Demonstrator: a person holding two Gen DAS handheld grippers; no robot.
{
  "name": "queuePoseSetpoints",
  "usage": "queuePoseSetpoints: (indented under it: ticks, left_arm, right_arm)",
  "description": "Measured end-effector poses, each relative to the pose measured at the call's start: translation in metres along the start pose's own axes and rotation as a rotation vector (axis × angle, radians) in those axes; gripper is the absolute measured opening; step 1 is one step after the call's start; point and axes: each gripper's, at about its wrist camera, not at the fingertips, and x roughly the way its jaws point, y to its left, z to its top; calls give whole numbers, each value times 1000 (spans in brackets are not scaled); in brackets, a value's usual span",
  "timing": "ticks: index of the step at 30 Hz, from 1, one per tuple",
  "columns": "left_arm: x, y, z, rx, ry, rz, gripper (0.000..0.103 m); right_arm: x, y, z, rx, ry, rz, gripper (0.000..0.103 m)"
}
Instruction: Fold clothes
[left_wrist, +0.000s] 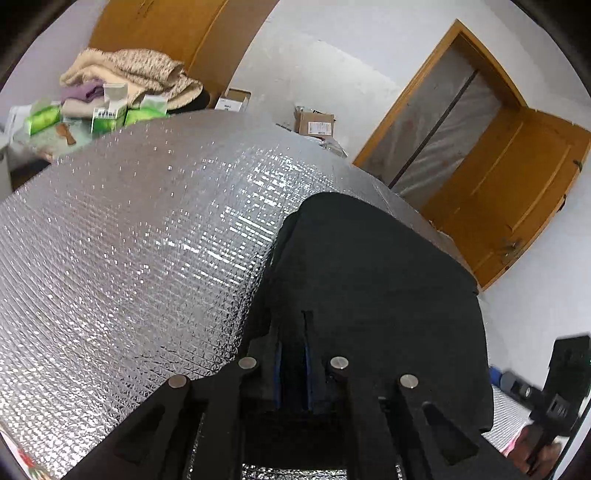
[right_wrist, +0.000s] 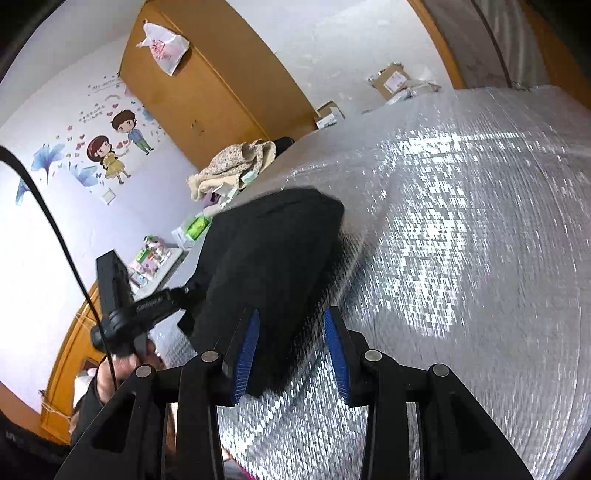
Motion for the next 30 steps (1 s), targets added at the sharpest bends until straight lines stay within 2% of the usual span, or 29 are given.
queuePoseSetpoints:
  ticks: [2,7,11,18,21,24,27,30]
  left_arm:
    - [2,-2,2,8,6,2,10]
    - [2,4,-2,-12,10,-17,10]
    - [0,6,-4,-7,11,-15,11]
    - [-6,4,-3,24,15,0,12]
    - [-17,-5,5,67,-16,40,12]
    - [-34,-18,17,110,-86,68,12]
    - [-47,-31,30,156,-155,92,12]
    - [-35,-44,47,196,-142,71,13]
  right_arm:
    - [6,4,14,-11,-16,1,38]
    - [36,1,44,11,-11,-37,25]
    - [63,-10,64,57,3,-58,24]
    - [72,-19,68,69,29,-99,25]
    - [58,-6,71,27,-12,-81,24]
    - [53,6,75,4,-42,-58,24]
    - [60,11,79,-13,-24,-73,20]
    - [81,2,80,21,24,-104,16]
